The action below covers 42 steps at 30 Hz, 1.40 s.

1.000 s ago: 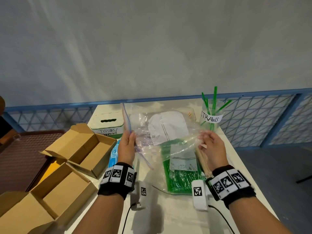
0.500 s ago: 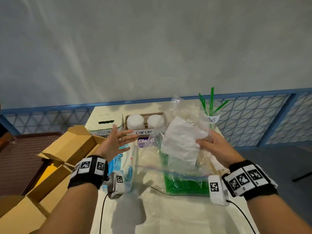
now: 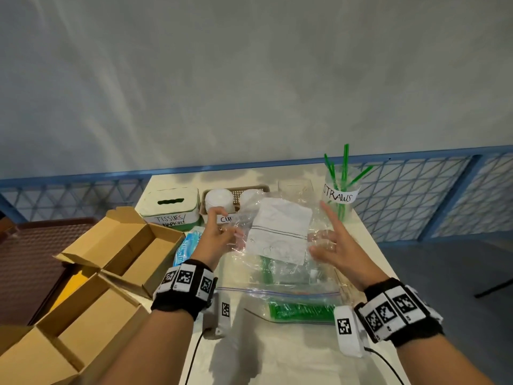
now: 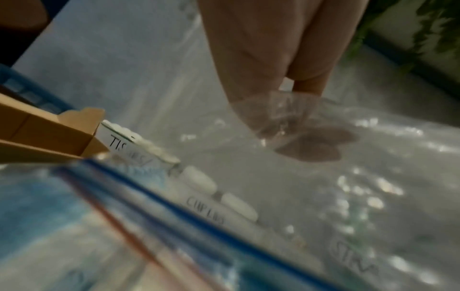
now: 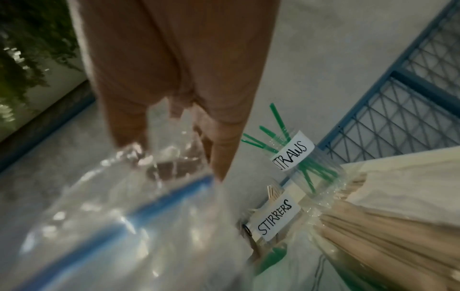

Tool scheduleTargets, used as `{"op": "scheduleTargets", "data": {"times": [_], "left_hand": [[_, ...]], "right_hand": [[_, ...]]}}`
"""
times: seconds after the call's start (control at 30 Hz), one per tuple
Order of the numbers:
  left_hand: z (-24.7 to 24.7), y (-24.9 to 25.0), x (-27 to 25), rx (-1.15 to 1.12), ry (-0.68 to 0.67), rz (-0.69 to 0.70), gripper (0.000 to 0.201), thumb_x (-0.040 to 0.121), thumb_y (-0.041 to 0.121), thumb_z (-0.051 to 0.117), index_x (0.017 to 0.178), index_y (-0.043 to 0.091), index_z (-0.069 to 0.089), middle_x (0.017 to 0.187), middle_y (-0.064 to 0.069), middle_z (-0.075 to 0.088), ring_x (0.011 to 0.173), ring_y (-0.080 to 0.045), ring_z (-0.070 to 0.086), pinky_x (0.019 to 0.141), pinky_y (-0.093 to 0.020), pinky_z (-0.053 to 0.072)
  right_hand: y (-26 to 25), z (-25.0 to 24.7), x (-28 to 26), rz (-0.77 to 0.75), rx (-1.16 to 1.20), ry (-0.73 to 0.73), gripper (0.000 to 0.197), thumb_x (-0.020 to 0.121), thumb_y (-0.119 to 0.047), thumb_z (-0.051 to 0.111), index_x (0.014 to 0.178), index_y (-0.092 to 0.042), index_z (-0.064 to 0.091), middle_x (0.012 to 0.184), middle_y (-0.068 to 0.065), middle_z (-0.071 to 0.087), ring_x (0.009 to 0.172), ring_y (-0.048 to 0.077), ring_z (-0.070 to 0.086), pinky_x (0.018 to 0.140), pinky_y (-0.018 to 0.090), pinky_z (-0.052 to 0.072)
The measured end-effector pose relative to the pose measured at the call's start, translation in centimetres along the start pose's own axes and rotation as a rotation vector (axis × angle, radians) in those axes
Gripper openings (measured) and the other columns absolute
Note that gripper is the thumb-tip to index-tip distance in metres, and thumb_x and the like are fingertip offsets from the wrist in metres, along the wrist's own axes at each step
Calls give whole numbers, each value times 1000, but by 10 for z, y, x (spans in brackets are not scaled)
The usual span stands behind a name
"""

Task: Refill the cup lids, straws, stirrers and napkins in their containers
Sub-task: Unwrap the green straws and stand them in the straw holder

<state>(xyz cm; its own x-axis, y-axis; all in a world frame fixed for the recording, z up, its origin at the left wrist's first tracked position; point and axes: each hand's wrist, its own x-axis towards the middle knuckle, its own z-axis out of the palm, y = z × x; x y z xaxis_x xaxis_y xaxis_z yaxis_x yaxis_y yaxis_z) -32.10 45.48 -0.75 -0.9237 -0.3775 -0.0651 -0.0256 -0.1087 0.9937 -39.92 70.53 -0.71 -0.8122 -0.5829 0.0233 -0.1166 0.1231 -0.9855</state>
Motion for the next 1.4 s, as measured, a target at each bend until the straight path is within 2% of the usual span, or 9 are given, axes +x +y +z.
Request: {"op": "scheduleTargets", "data": {"times": [0.1,0.23,0.33,0.53,0.67,0.93,1.13,1.23,1.4], "left_hand": [[-7,4,3,18,-55,38,29,92,-12,36,86,10,53,78,-7,56,62,-12,57,59,-19,51],[-15,9,1,117,-62,91,34,82,-11,58,107,10,63,89,-2,62,83,-11,63,76,-19,54],[-28,12,2,368,-25,128,45,76,-4,70,117,15,62,89,4,63,84,-7,63,78,-13,52],[-41,12,5,979,141,324,14,77,5,72,90,10,72,86,-3,59,82,-20,56,78,-30,48],[-44,13,0,994,280,497,13,76,3,71,84,10,65,109,-1,56,106,-16,45,88,-26,35],[-20,-3,-54,1566,-245,999,28,66,27,61,89,25,45,134,-3,55,128,-23,49,105,-51,36],[5,-68,-66,1709,-419,754,37,60,31,63,90,30,42,126,-3,62,120,-23,57,95,-51,44],[15,-102,-57,1712,-389,580,27,64,34,45,91,35,39,116,3,68,116,-21,60,86,-48,53],[17,-141,-48,1705,-445,386,45,40,49,77,80,41,58,123,8,63,115,-19,60,81,-45,55]], "right_hand": [[5,-3,6,-92,-54,149,30,88,-6,58,106,-29,64,99,-4,64,93,17,57,75,18,52],[3,-13,10,-50,-81,-1,51,79,-11,71,121,-34,56,103,-9,55,80,9,55,78,20,47],[0,-15,13,-15,-597,-140,74,75,-15,76,136,-34,40,105,-6,49,73,6,47,71,10,43],[-2,-19,37,-124,-850,64,21,85,-15,65,106,-11,70,76,-13,44,68,0,41,62,10,34],[-5,-9,60,-42,-907,147,23,88,-20,62,108,-10,68,98,8,51,88,18,49,72,19,28],[5,31,129,247,-331,-93,28,94,0,42,104,-9,66,108,14,64,85,26,65,74,29,56],[19,93,154,451,100,-140,31,90,-13,55,120,-5,59,137,26,46,108,30,56,83,36,51],[33,110,152,447,-84,-193,34,95,-20,45,118,1,58,125,29,53,115,36,54,94,40,44],[74,110,155,307,-454,-265,37,83,6,50,117,-8,57,120,12,56,89,16,57,69,22,49]]}}
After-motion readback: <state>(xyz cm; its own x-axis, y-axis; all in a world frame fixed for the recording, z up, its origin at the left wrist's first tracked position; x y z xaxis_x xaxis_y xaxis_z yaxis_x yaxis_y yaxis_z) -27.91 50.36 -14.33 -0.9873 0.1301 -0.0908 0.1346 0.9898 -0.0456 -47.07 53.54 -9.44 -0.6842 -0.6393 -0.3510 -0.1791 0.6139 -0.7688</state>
